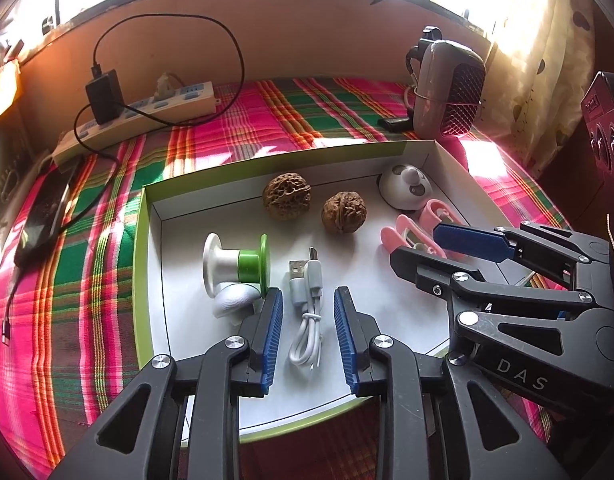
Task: Organize objects
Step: 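Open the right gripper to release the pink clip while the left gripper releases the cable, then pull both grippers back from the box toward the white jar and black power bank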
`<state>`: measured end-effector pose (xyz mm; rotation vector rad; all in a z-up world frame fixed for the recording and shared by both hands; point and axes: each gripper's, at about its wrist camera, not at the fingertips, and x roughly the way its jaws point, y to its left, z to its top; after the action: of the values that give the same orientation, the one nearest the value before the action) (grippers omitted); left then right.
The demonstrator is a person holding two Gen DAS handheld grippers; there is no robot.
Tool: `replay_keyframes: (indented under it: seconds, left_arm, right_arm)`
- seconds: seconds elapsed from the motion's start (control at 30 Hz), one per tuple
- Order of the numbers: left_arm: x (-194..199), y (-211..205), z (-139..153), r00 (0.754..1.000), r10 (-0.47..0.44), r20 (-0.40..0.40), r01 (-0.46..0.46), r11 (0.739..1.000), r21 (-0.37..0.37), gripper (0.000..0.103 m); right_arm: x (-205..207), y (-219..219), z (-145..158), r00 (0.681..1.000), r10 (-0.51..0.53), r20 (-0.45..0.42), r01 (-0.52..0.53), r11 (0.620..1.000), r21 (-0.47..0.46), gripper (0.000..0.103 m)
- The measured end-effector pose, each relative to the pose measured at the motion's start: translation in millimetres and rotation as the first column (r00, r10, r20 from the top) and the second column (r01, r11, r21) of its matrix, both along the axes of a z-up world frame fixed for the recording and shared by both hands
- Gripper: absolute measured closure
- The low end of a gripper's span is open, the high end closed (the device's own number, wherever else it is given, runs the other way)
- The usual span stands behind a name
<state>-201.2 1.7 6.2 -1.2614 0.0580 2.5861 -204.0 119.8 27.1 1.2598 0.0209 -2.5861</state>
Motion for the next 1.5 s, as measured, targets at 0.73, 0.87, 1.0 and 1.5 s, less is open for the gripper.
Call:
replay_keyframes:
  seconds: [0.73, 0.87, 1.0, 1.5]
  left_arm:
    - [38, -16, 25, 0.998, 0.043, -0.054, -0.043, 0.999, 0.004, 0.078]
    - [49, -20, 29, 0.997, 0.045, -0.065, -0.044, 0.999, 0.016, 0.078]
    - [61, -23, 32, 0.996, 0.042, -0.074, -0.040, 0.999, 0.030, 0.077]
    - [110, -45, 31, 0.996, 0.045, -0.072, -0.038, 0.995, 0.088, 0.077]
  right_arm:
    - [37, -3, 23, 0.998, -0.026, -0.058, 0.026, 1.000, -0.004, 0.060]
    - [50, -3, 29, 0.997, -0.037, -0.071, 0.036, 0.999, -0.010, 0.060]
    - [65, -5, 34, 0.996, -0.041, -0.080, 0.040, 0.999, -0.011, 0.060]
    - [123, -9, 26, 0.994, -0.088, -0.066, 0.088, 0.996, -0.010, 0.055]
